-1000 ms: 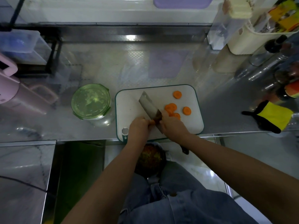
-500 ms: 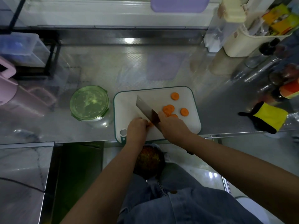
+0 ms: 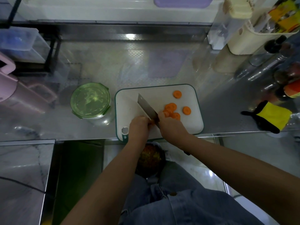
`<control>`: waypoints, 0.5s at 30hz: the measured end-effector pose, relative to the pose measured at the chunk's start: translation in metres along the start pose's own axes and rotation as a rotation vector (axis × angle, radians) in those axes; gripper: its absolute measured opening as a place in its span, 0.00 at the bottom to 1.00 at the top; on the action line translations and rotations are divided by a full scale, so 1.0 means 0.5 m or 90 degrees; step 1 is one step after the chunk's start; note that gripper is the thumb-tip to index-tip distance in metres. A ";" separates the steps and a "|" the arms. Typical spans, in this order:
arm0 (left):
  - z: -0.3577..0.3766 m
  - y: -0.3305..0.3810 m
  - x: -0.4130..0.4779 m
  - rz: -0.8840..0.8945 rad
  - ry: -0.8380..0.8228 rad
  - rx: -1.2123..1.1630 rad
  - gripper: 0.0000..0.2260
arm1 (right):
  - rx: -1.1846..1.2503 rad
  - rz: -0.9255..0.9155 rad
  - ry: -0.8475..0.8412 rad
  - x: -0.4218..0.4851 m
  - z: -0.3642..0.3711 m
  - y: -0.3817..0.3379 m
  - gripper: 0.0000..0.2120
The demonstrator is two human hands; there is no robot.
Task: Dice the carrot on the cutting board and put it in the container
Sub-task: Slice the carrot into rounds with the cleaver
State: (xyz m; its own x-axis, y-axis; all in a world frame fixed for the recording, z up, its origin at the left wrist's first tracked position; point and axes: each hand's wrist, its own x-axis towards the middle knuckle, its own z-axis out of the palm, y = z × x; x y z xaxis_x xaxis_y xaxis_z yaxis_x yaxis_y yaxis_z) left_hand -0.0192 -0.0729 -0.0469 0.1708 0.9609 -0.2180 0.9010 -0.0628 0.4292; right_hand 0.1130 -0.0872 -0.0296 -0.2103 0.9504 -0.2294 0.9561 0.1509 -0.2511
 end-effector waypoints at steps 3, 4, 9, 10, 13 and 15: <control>0.008 -0.003 -0.002 -0.020 0.014 0.000 0.09 | 0.001 0.009 -0.012 0.001 0.022 -0.002 0.15; 0.009 -0.004 -0.003 -0.027 0.017 -0.008 0.09 | 0.004 0.013 -0.014 0.000 0.028 -0.001 0.17; 0.009 -0.004 -0.009 -0.041 0.018 -0.055 0.07 | 0.149 0.061 -0.014 -0.006 0.007 0.011 0.19; 0.009 -0.003 -0.011 -0.039 0.017 -0.053 0.07 | 0.174 0.058 -0.018 -0.008 -0.003 0.014 0.19; 0.011 -0.005 -0.013 -0.040 0.026 -0.054 0.07 | 0.157 0.020 -0.015 -0.011 -0.028 0.016 0.15; 0.012 -0.006 -0.012 -0.046 0.031 -0.042 0.07 | 0.134 0.006 0.000 -0.011 -0.040 0.015 0.15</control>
State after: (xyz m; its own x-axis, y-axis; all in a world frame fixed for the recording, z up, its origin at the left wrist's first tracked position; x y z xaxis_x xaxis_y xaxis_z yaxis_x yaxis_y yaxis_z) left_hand -0.0205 -0.0801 -0.0521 0.0862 0.9742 -0.2087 0.8818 0.0228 0.4710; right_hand 0.1256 -0.0859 -0.0115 -0.2020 0.9515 -0.2321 0.8943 0.0826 -0.4399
